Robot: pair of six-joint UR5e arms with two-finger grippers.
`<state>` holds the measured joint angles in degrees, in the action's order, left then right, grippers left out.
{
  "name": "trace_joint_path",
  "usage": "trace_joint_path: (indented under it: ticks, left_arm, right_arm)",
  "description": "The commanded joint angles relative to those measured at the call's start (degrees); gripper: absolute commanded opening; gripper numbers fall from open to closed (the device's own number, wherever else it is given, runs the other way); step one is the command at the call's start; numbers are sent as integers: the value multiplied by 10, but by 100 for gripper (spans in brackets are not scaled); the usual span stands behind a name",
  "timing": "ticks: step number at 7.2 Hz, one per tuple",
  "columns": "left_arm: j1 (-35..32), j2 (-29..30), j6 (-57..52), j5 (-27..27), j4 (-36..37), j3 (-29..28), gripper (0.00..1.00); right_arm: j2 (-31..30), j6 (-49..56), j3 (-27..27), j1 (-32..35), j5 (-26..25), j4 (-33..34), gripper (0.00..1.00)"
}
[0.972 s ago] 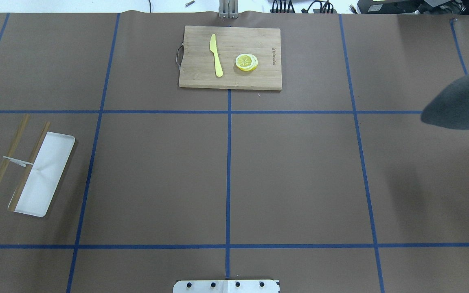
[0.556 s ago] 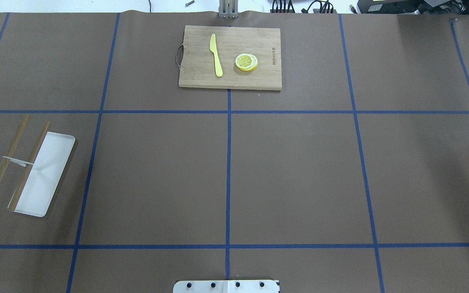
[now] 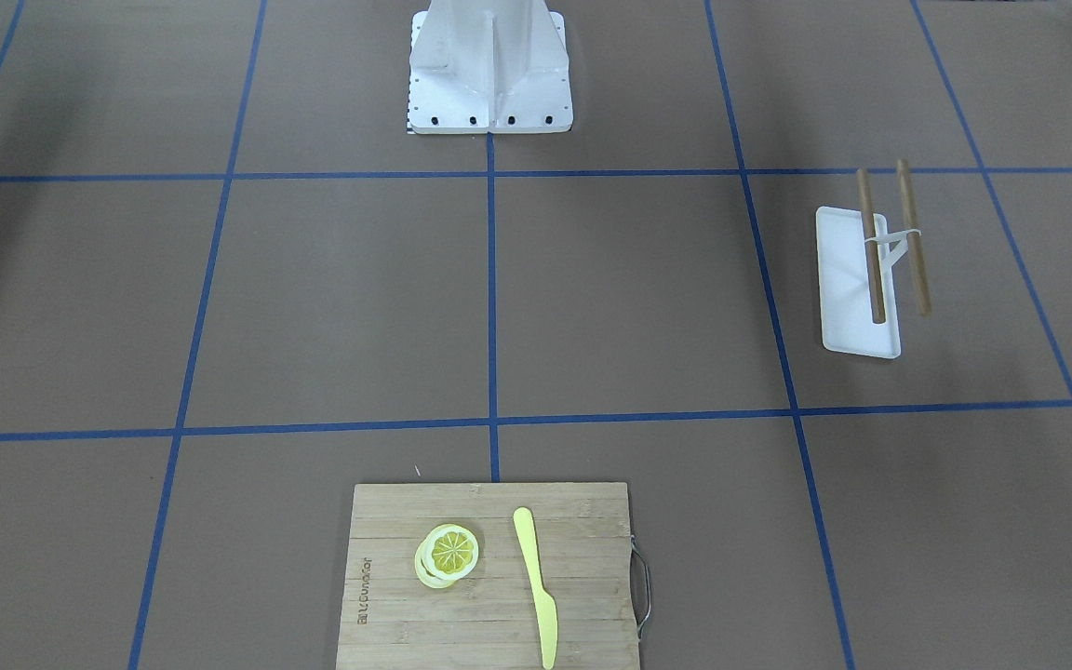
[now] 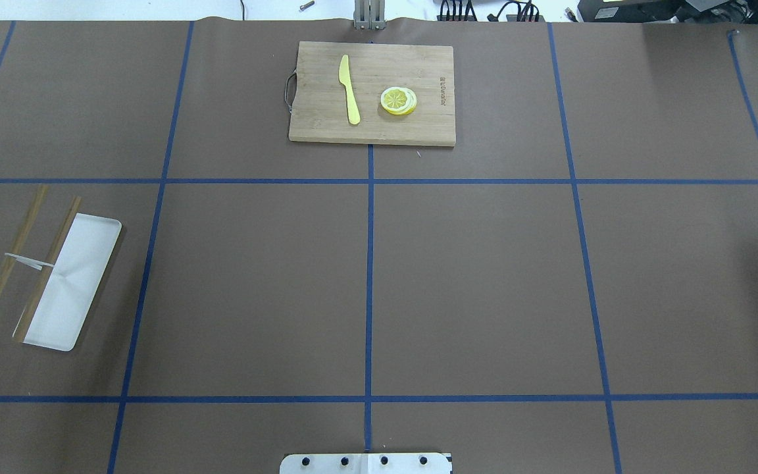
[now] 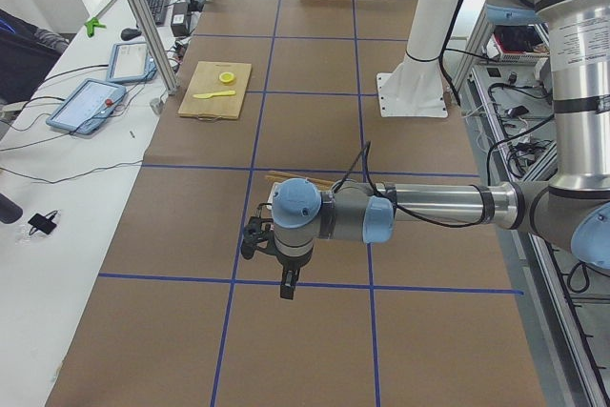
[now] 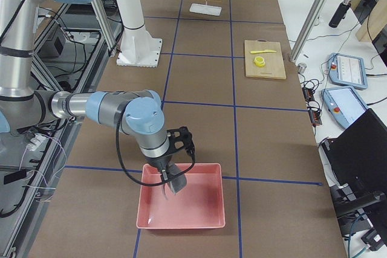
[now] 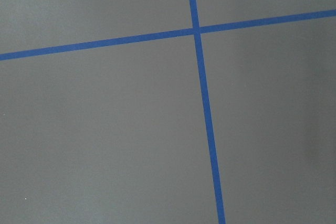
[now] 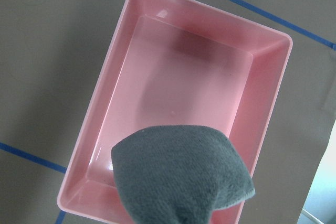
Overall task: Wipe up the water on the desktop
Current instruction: 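Carry the towel with the right gripper to the pink bin and release it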
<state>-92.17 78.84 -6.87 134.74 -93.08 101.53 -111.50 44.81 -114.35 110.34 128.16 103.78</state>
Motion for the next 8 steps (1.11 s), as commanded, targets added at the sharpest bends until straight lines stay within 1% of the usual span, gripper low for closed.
trace_joint_path:
  ticks: [1, 2, 4, 5, 6, 7, 8]
  left_arm:
    - [0, 0, 0, 0, 0, 4, 99]
    - [0, 0, 0, 0, 0, 4, 99]
    - [0, 0, 0, 0, 0, 4, 99]
    - [1, 0, 0, 0, 1, 3, 99]
    - [1, 0, 0, -1, 0, 3, 99]
    - [1, 0, 0, 0, 1, 3, 99]
    - [1, 0, 0, 0, 1, 3, 99]
  right_arm:
    - [-20, 37, 9, 4, -4, -27, 0]
    - [-14, 44, 11, 3, -5, -28, 0]
    - [-12, 54, 12, -2, -23, -37, 0]
    - [-12, 63, 12, -11, -23, -38, 9]
    - [-12, 58, 15, -13, -17, -37, 80]
    - [-11, 50, 15, -13, -10, -35, 100]
    - [-10, -6, 14, -13, 0, -37, 100]
